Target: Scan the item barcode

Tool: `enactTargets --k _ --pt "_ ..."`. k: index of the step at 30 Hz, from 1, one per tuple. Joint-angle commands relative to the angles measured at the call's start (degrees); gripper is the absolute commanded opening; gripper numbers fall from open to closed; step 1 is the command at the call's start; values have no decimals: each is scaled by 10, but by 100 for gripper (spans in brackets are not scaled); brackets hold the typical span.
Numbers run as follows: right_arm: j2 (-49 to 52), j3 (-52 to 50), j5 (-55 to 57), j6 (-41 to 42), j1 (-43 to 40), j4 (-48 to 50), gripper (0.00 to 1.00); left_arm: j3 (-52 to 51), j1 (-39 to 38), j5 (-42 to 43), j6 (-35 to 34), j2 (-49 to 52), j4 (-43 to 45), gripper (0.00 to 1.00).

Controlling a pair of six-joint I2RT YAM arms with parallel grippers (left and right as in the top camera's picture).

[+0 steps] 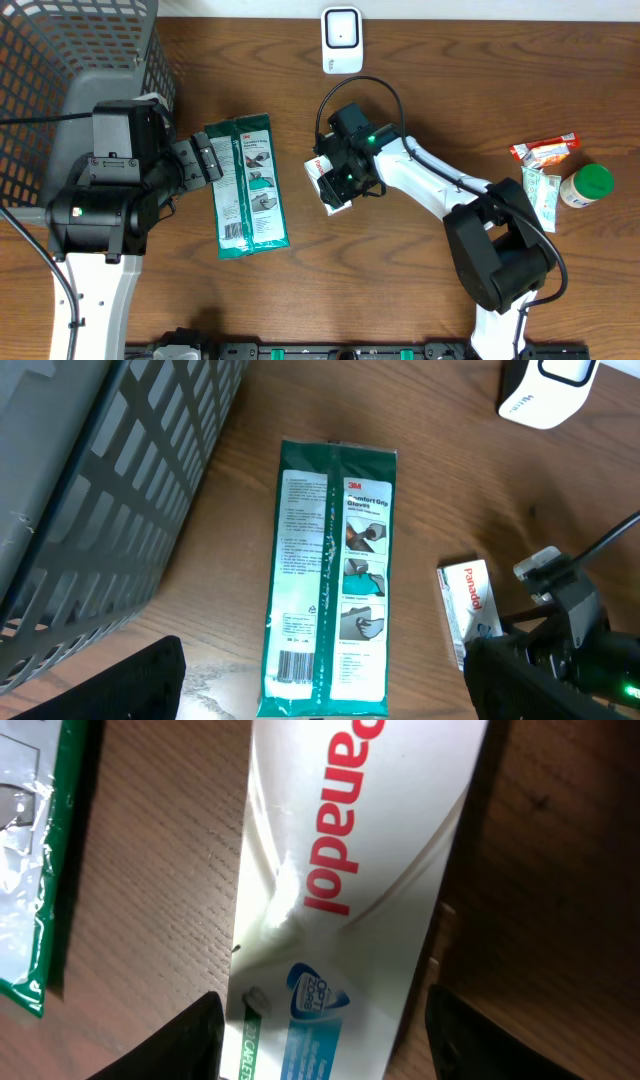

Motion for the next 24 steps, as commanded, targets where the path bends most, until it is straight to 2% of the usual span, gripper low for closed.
enactTargets --k 1,11,17,20,24 --pt "12 10 3 16 5 5 60 5 1 -5 11 0 -1 90" --pt "18 10 13 24 21 7 56 5 1 -5 11 0 -1 90" --pt "23 10 113 48 59 7 56 5 1 -5 11 0 -1 90" --pt "21 13 207 66 85 6 55 5 1 -5 11 0 -1 90" --pt "21 21 261 68 112 0 56 5 1 -5 11 0 -1 90"
